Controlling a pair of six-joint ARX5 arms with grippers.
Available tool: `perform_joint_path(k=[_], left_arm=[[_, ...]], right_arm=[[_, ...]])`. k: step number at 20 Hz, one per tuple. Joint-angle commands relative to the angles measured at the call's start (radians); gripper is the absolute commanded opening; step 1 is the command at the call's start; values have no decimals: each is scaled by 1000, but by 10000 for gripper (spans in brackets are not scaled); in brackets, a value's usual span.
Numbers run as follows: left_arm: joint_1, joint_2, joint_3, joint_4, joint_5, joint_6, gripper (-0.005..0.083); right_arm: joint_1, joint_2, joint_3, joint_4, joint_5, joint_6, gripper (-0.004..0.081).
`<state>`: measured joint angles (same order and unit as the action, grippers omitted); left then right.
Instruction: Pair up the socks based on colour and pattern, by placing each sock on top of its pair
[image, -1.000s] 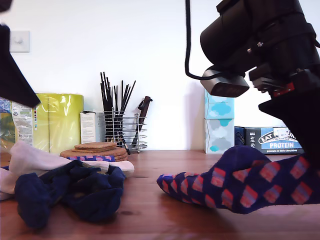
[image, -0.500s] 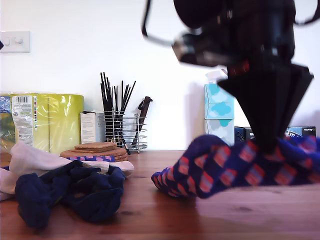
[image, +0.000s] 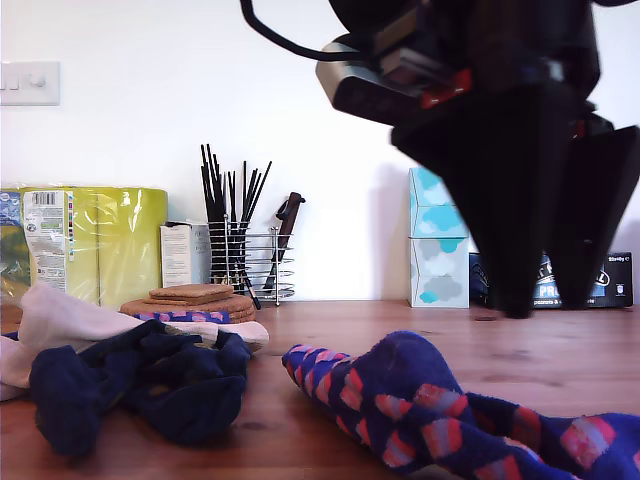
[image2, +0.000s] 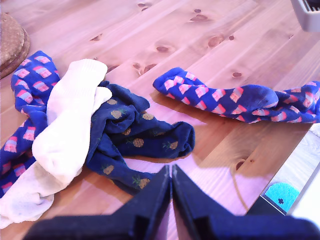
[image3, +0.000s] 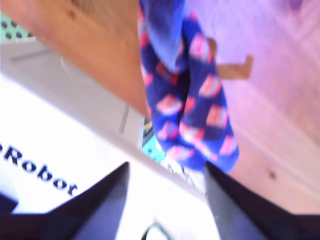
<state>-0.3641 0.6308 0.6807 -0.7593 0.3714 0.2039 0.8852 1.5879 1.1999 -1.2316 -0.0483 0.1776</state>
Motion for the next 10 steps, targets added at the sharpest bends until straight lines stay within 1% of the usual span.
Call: perform_joint_path(k=[1,2,3,4,5,6,8,10], left_arm=[[1,-4,0,5,0,-3,-19],[1,-4,0,5,0,-3,-19],[1,-4,0,5,0,-4,-19],[1,-4,0,5,0,-5,-19],[2,-4,0,7,-3,-5,-19],[2,-4,0,8,-17,-6,-19],[2,-4,0,23,-54,-17,-19],[2,-4,0,43,-68,-30,-19]], right_arm=[[4,-2,-13,140,14,-28,548],[-5,-2,-12,230,9,-30,515],[-21,-2,-11,301,-1,-48,426],[-38,-1,-11,371,6,-62,257],[-55,2,-11,439,6,-102,94],[-73,5,-11,506,6,-133,-24],[-116,27,-9,589,3,-155,-12],[-163,84,-8,609,-20,-179,-12]])
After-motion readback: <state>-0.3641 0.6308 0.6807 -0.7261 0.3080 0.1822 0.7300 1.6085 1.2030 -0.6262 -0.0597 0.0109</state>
